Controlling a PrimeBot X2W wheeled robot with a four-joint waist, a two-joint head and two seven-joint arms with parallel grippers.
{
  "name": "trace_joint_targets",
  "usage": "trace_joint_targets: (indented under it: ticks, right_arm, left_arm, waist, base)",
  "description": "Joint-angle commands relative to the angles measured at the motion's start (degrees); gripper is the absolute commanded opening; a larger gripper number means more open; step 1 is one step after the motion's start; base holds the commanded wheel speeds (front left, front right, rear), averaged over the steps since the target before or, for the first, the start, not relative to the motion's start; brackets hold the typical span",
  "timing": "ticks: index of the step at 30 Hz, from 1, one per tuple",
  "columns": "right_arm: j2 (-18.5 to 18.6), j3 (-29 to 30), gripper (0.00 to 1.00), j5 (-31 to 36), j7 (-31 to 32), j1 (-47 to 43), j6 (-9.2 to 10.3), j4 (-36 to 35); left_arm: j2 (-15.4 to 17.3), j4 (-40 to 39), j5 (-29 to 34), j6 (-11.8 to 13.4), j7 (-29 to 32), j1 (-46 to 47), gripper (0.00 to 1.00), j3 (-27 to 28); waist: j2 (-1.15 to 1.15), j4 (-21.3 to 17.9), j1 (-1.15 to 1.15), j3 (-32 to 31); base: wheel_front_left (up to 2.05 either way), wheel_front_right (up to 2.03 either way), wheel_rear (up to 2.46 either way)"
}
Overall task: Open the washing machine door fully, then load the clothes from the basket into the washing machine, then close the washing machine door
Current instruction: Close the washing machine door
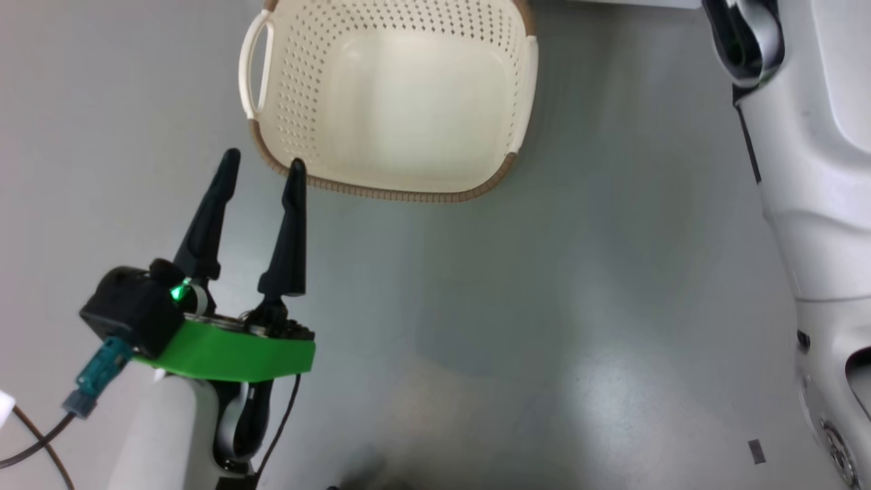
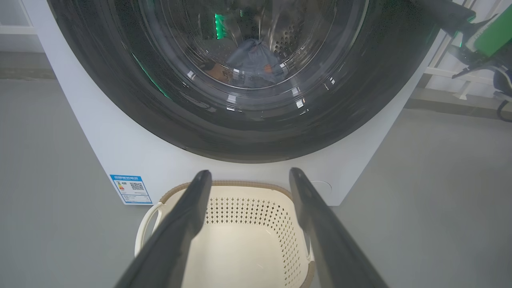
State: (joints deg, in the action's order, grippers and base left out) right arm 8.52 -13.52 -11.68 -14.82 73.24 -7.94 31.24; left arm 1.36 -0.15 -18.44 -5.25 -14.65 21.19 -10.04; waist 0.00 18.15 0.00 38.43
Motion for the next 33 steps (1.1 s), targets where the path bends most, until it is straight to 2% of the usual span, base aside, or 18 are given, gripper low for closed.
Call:
trace_joint_targets:
  ticks: [1, 8, 15, 20, 33]
  right_arm:
    - [-1.2, -0.7, 0.0, -1.8, -0.2, -2.2, 0.45, -1.7]
    - [1.1, -7.0, 0.0, -8.7, -0.2, -10.5, 0.45, -5.0]
    - [3.4, -10.2, 0.0, -12.7, -0.2, -19.7, 0.45, -9.1]
    - [4.1, -10.2, 0.0, -14.2, -0.2, -25.2, 0.45, -10.8]
    - [3.1, -7.2, 0.0, -14.5, -0.2, -37.5, 0.45, -13.7]
  left_arm:
    - [1.5, -1.0, 0.4, 0.1, -0.3, -0.5, 1.0, 2.4]
    - [1.5, -0.6, 2.1, -0.5, -0.3, -1.5, 1.0, 4.6]
    - [1.5, -0.2, 4.6, -1.1, -0.3, -3.9, 1.0, 7.6]
    - [1.5, -0.1, 5.9, -1.4, -0.3, -6.3, 1.0, 9.3]
    - [1.5, 0.9, 8.6, -1.9, -0.3, -12.5, 1.0, 12.7]
  waist:
    - [0.0, -0.8, 0.0, -1.0]
    - [0.0, -3.3, 0.0, -4.8]
    - [0.0, -6.5, 0.0, -9.5]
    - [0.0, -8.7, 0.0, -13.5]
    - [0.0, -14.4, 0.0, -20.9]
  base:
    - [0.0, 0.0, 0.0]
    - [0.0, 0.0, 0.0]
    - [0.0, 0.0, 0.0]
    - [0.0, 0.0, 0.0]
    - [0.0, 0.0, 0.0]
